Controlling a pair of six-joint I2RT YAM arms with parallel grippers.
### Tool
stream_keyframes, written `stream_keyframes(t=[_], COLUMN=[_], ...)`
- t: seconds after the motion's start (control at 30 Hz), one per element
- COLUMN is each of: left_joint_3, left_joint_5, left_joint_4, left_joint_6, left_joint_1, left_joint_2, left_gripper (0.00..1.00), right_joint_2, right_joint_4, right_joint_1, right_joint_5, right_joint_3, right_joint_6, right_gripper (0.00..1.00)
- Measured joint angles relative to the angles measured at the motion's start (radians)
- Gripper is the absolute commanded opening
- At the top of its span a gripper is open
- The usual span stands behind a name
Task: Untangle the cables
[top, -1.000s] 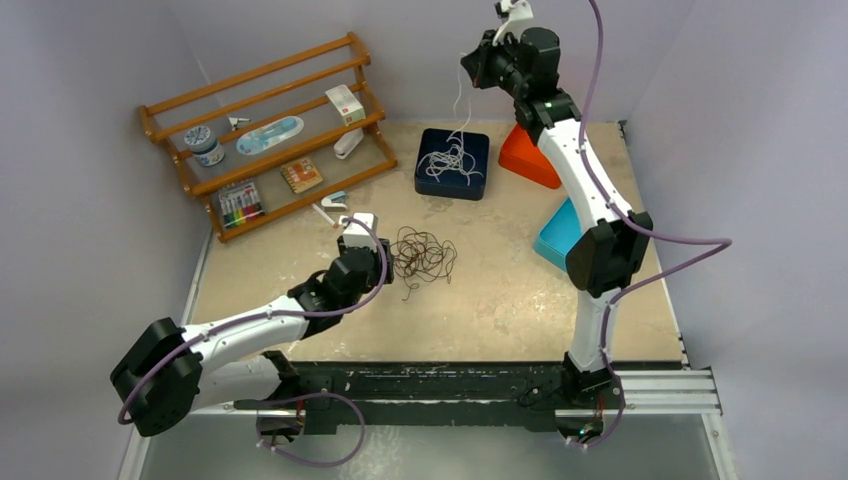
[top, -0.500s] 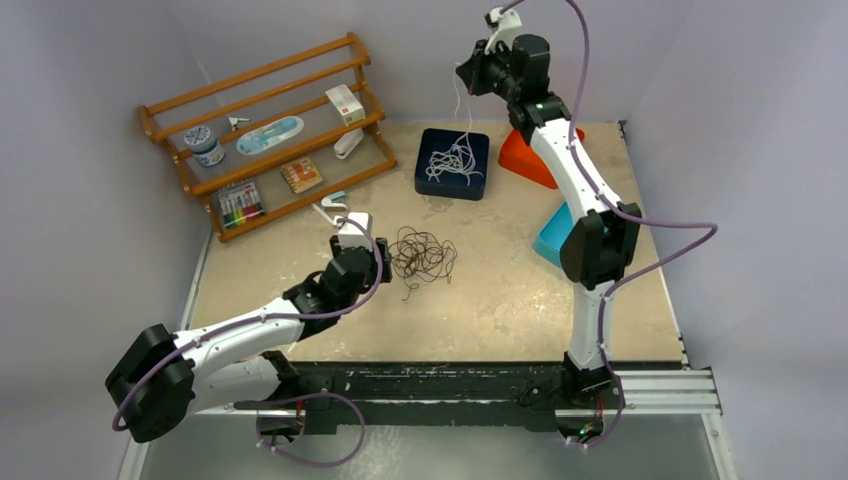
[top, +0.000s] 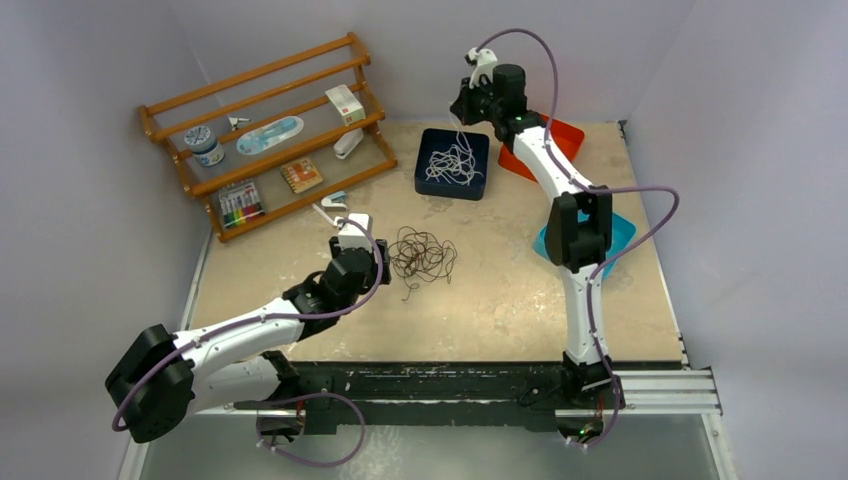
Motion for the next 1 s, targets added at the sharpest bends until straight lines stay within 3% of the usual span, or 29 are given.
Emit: stream_keyframes(t=[0.87,1.0], left_joint_3=[0.005,0.005], left_joint_5=[0.016,0.017], left_joint_4=[0.007,0.010], left_joint_6=[-0.007,-0.007], left_joint_1=[0.000,0.000], left_joint_2=[0.047,0.050], left_gripper=[0.63,0.63], right_joint_2=[0.232,0.247], right_joint_4=[-0.094,-0.110], right_joint_1=[-0.001,-0.001], right_joint_5=[0.019,0.032], right_joint_3=[-0.005,-0.008], right_joint_6=[-0.053,-0.055], right_gripper=[0.03,0.07])
